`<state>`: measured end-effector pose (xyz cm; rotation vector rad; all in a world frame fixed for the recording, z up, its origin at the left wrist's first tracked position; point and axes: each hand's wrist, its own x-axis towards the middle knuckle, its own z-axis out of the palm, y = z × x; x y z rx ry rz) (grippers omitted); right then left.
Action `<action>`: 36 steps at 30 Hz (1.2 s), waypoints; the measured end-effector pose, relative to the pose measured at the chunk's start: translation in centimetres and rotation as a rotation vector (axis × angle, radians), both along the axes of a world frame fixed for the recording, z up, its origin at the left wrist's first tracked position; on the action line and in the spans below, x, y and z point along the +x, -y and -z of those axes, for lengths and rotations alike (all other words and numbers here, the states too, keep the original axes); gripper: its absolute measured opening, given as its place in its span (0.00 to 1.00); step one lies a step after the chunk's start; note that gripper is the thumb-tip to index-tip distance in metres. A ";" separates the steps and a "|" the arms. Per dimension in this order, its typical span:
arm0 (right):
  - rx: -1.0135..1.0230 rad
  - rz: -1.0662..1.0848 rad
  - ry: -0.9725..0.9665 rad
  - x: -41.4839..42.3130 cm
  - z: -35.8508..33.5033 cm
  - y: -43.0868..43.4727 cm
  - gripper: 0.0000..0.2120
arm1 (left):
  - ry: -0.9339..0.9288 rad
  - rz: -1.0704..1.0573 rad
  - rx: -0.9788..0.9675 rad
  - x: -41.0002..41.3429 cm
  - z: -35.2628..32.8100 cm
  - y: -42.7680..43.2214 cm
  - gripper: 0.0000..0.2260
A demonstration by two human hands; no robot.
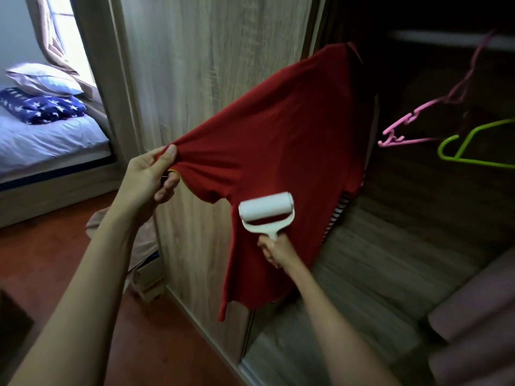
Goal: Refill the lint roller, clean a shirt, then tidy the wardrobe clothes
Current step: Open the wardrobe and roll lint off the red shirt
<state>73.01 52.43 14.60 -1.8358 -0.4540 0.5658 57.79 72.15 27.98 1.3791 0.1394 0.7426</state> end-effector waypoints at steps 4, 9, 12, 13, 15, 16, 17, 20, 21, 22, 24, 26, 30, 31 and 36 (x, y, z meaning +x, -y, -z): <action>0.155 0.010 0.136 1.0 -9.0 -2.7 0.17 | 0.002 0.007 -0.013 0.1 -0.1 0.2 0.09; 0.168 0.045 0.068 0.0 -8.1 -3.3 0.14 | -0.007 0.002 -0.003 0.0 -0.4 -0.1 0.09; 0.151 0.065 -0.016 -1.8 -5.3 -2.3 0.17 | -0.009 0.012 -0.002 0.1 -0.4 -0.5 0.10; 0.161 0.069 0.000 -1.9 -6.3 -2.5 0.17 | -0.012 0.016 -0.002 0.2 -0.4 -0.5 0.10; 0.222 0.077 0.047 -1.3 -10.6 -3.3 0.17 | -0.008 0.025 -0.007 0.4 -0.3 -0.6 0.10; 0.277 0.072 0.041 -0.9 -13.2 -3.7 0.19 | -0.001 0.028 -0.017 0.4 -0.3 -0.6 0.10; 0.341 0.052 0.019 -0.6 -15.5 -4.0 0.21 | 0.006 0.026 -0.029 0.5 -0.4 -0.6 0.10; 0.451 -0.046 -0.154 -0.4 -16.7 -3.4 0.23 | 0.017 0.031 -0.043 0.5 -0.5 -0.8 0.10; 0.475 -0.094 -0.248 -0.9 -15.6 -2.9 0.23 | 0.020 0.039 -0.042 0.5 -0.4 -0.9 0.10; 0.508 -0.147 -0.331 -1.5 -14.7 -2.4 0.23 | 0.023 0.047 -0.040 0.5 -0.3 -0.9 0.11; 0.576 -0.230 -0.416 -1.6 -14.4 -1.7 0.23 | 0.009 0.052 -0.042 0.5 0.0 -0.9 0.13; 0.656 -0.292 -0.427 0.0 -17.2 -1.2 0.23 | 0.000 0.046 -0.052 0.6 0.2 -0.8 0.10; 0.791 -0.467 -0.483 3.0 -21.5 0.1 0.18 | 0.002 0.038 -0.062 0.7 0.3 -1.0 0.09; 0.811 -0.543 -0.537 2.9 -20.7 0.3 0.18 | 0.007 0.039 -0.063 0.7 0.3 -1.0 0.09; 0.879 -0.680 -0.633 4.4 -19.5 0.4 0.17 | 0.004 0.040 -0.054 0.7 -0.1 -0.9 0.09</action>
